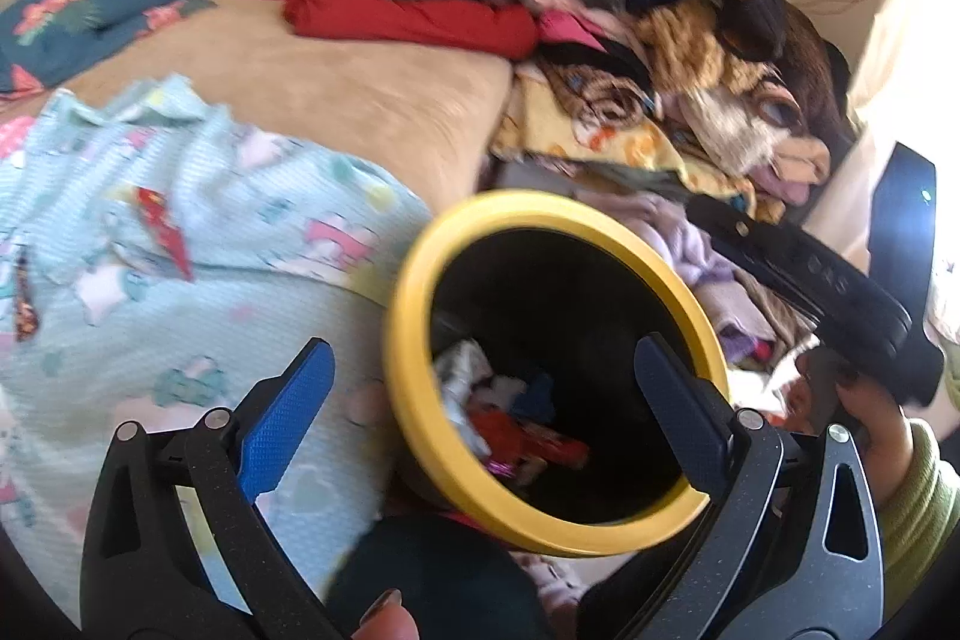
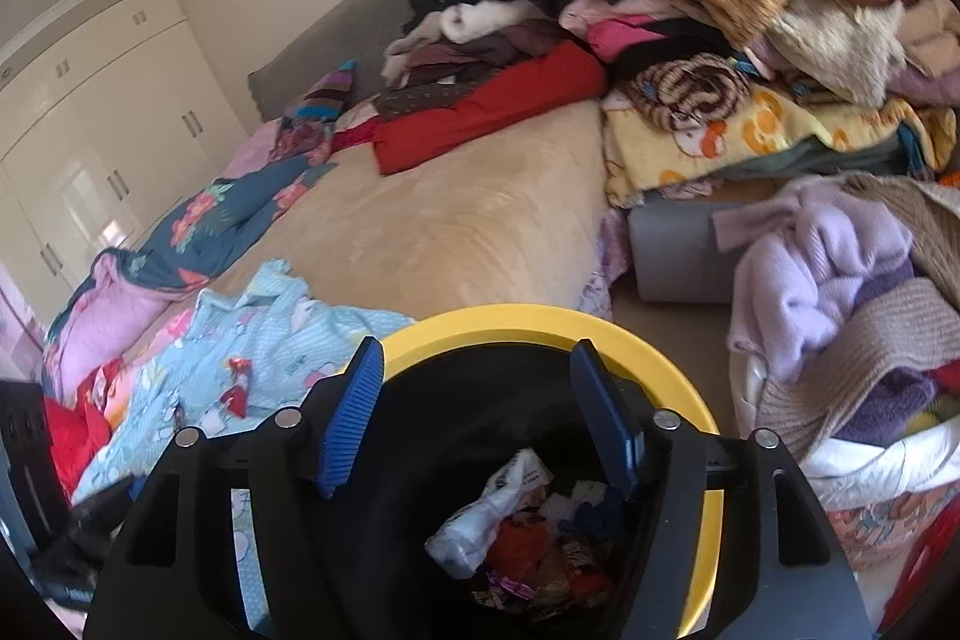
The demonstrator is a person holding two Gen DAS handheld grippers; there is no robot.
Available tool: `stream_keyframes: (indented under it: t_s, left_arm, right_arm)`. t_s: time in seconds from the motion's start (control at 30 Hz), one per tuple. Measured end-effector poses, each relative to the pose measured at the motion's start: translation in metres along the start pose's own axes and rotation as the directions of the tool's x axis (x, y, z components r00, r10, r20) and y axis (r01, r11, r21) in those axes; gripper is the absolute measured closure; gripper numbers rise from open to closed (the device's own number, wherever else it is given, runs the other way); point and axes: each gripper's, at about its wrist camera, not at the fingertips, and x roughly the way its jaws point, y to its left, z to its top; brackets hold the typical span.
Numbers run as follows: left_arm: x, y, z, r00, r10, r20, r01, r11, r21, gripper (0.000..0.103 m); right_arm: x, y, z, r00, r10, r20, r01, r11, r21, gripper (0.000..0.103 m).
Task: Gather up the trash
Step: 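Move both tools back over the chocolate bar and red snack packet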
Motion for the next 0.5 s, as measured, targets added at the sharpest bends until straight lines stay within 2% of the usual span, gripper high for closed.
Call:
stream_keyframes:
  t_s: [0.5]
  left_arm:
    - [-0.045,0.061,0.014,0.984,0.116,0.136,-0.1,0.988,-0.118,0.011]
  right_arm:
    - [0.008,0.078,-0.008,0.995,0.094,-0.041,-0.099,0.984,-0.148,0.032]
